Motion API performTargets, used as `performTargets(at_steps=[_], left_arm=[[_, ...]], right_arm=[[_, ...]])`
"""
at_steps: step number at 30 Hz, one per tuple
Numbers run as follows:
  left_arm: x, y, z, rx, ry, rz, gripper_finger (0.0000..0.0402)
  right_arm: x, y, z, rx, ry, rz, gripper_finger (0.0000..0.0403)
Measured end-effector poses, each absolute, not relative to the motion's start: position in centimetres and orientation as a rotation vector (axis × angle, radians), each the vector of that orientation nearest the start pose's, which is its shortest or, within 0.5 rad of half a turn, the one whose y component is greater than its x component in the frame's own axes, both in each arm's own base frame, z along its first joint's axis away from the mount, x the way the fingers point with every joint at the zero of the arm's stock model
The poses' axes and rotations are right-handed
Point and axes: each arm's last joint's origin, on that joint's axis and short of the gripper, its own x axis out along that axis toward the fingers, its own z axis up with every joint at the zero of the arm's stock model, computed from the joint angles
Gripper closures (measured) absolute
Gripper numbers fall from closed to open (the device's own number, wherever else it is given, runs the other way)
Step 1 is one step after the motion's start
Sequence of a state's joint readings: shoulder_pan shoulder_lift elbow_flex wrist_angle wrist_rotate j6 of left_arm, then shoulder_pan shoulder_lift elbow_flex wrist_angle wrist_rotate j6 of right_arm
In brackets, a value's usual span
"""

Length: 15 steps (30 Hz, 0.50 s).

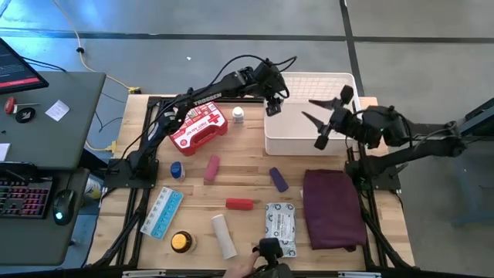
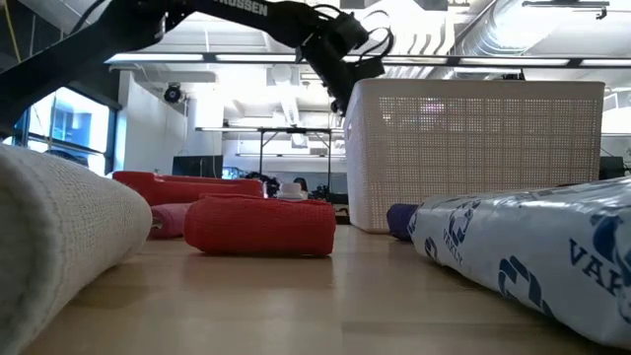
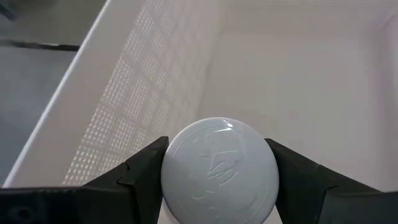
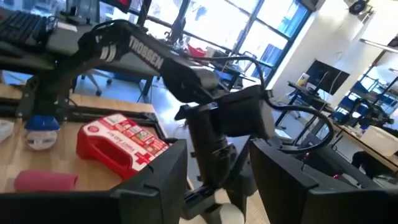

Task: Pick & place medical supplies in basket/bin
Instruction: Put the bottom white medicine bottle into the white container

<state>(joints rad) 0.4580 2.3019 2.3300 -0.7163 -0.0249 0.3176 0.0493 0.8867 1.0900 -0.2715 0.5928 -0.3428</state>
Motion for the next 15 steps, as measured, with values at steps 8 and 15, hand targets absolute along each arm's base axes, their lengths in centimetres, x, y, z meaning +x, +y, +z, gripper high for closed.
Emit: performTargets(at_steps=[8,15], left_arm=[[46.5,23.3,29.1,0.139,0.768,0.317,0.0125],[46.6,23.4,29.1,0.162,0.754,0.319,0.0126]], right_arm=[[18.0,-2.6,38.6,-0.348,0.239,-0.569,0.0236],[17.7,-5.4,36.3,-0.331,0.372,-0.694,0.0242]])
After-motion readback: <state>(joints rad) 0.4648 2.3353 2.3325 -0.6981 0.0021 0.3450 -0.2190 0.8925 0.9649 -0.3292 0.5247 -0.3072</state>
